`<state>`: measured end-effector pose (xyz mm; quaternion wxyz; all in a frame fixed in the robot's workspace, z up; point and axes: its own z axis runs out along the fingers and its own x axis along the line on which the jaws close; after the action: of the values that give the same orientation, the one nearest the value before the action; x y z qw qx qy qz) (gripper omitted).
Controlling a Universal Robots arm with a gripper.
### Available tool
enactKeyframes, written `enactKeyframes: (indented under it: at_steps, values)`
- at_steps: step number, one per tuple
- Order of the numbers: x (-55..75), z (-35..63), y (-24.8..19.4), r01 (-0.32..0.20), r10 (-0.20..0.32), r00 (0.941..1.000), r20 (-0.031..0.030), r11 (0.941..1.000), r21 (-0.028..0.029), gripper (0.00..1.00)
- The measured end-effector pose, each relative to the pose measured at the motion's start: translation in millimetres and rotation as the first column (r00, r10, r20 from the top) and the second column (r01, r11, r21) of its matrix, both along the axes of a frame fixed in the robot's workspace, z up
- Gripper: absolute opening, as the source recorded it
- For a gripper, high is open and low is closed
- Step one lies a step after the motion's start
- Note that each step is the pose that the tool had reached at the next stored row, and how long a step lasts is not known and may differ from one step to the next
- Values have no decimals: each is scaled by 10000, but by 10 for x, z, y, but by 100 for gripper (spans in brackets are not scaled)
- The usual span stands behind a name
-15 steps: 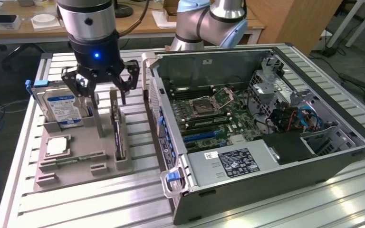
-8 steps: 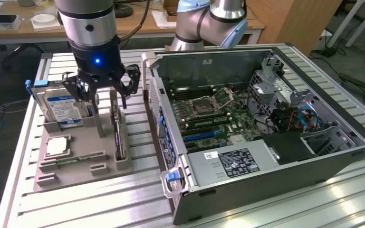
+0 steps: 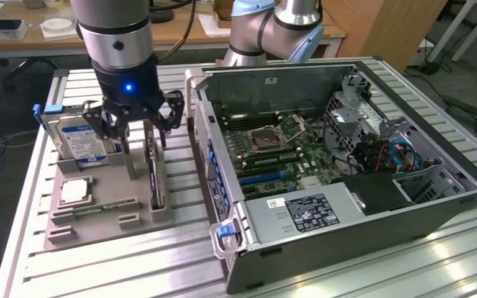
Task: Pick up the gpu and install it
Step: 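Pick up the gpu and move the gpu toward the slot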
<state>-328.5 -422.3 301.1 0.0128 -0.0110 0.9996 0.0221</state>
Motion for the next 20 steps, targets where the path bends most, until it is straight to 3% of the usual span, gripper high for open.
enactKeyframes:
  at_steps: [20]
  values:
    - [13, -153, -24, 386, -386, 9993, -1, 9993, -1, 65]
